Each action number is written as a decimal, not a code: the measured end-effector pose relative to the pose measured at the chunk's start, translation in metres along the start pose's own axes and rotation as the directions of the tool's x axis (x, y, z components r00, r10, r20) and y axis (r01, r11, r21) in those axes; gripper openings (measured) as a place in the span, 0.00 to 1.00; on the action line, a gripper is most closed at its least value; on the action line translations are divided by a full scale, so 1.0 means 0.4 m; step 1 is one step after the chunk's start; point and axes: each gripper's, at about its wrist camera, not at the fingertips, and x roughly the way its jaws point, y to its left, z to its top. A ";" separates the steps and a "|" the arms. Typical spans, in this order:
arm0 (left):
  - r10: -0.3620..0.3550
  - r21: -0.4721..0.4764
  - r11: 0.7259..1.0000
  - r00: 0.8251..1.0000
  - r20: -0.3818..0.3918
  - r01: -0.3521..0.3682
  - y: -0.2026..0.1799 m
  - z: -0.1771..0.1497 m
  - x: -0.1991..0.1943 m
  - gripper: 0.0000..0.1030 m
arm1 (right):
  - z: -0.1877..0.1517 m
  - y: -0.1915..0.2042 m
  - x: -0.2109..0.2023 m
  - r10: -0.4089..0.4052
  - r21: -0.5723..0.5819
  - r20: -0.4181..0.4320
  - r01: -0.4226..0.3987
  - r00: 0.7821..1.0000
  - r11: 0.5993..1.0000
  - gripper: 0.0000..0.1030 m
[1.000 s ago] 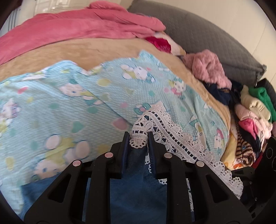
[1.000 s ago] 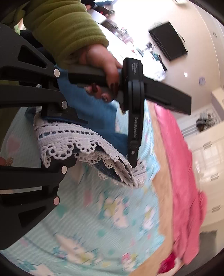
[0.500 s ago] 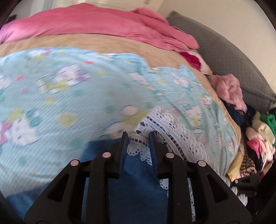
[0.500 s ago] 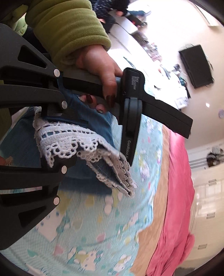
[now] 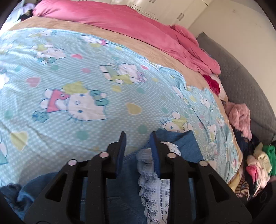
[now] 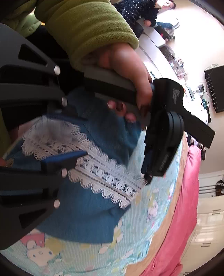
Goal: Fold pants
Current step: 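Lift the held hems and fold them toward the waistband with both grippers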
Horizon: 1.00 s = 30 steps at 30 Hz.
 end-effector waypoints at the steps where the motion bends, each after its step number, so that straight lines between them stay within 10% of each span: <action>1: 0.003 -0.012 1.000 1.000 0.002 -0.003 0.008 -0.001 -0.004 0.28 | -0.002 0.011 -0.003 0.013 -0.008 0.003 -0.013 1.000 1.000 0.53; 8: -0.022 -0.074 0.997 1.000 0.017 0.023 0.048 -0.020 -0.032 0.34 | -0.007 0.018 -0.077 0.023 -0.017 0.071 -0.022 0.997 1.000 0.69; 22: -0.249 -0.191 0.951 0.968 -0.006 0.243 0.045 -0.038 -0.004 0.51 | 0.005 -0.344 -0.117 -0.227 0.291 0.047 0.204 0.973 0.935 0.70; 30: -0.150 -0.192 0.972 0.987 -0.063 0.136 0.011 -0.043 0.074 0.62 | 0.047 -0.463 -0.001 -0.222 0.310 -0.035 0.222 0.974 0.924 0.70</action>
